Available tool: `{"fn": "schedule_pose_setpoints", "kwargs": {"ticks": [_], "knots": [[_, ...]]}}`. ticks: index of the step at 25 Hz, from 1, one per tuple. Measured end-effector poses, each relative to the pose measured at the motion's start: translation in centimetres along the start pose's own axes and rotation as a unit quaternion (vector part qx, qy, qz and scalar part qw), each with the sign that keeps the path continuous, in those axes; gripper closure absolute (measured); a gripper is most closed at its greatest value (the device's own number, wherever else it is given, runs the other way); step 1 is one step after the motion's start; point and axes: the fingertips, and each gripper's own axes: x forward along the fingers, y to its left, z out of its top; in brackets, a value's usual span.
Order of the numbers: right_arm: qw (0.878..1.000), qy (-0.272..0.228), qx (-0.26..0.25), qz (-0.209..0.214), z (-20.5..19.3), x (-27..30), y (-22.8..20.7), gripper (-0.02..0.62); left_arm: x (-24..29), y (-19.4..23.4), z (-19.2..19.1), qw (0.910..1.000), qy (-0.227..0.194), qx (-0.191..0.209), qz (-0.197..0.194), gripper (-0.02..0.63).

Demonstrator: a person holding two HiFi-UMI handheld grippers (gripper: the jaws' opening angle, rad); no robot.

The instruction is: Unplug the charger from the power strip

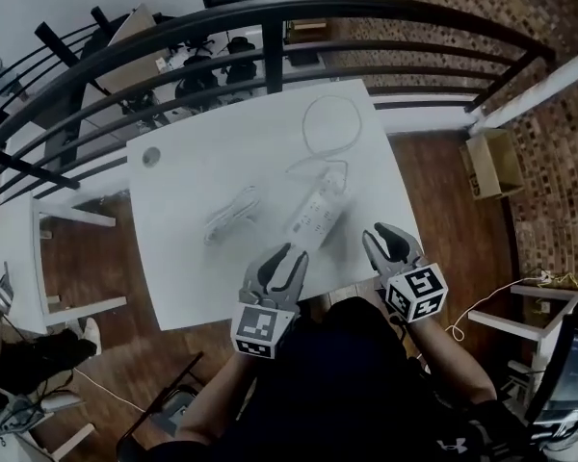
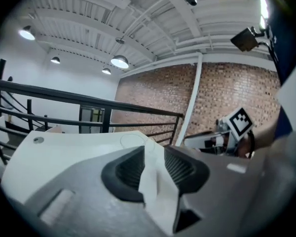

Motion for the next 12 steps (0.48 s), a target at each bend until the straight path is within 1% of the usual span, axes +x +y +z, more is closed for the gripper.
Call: {"fn": "schedule_pose_setpoints", "kwargs": {"ticks": [3, 5, 9, 12], "knots": [[0.999, 0.031, -0.019, -0.001, -1.0, 2.8, -0.3, 0.453, 2.0, 0.9, -2.3, 0.9992, 0.035, 0.013, -0.016, 0.476], [0.998, 0.048, -0.028, 0.003, -1.7, 4.5, -0.5, 0.431, 3.2, 1.3, -3.6, 0.9981, 0.056, 0.017, -0.019, 0.474], [0.996, 0.071, -0.055, 0.012, -2.7, 8.1, -1.0, 0.392, 5.5, 2.5, -5.5, 0.9954, 0.09, 0.031, -0.014, 0.465], [0.993, 0.092, -0.068, 0.02, -4.3, 10.4, -1.7, 0.355, 7.1, 2.6, -7.1, 0.9919, 0.12, 0.043, -0.009, 0.442]]}}
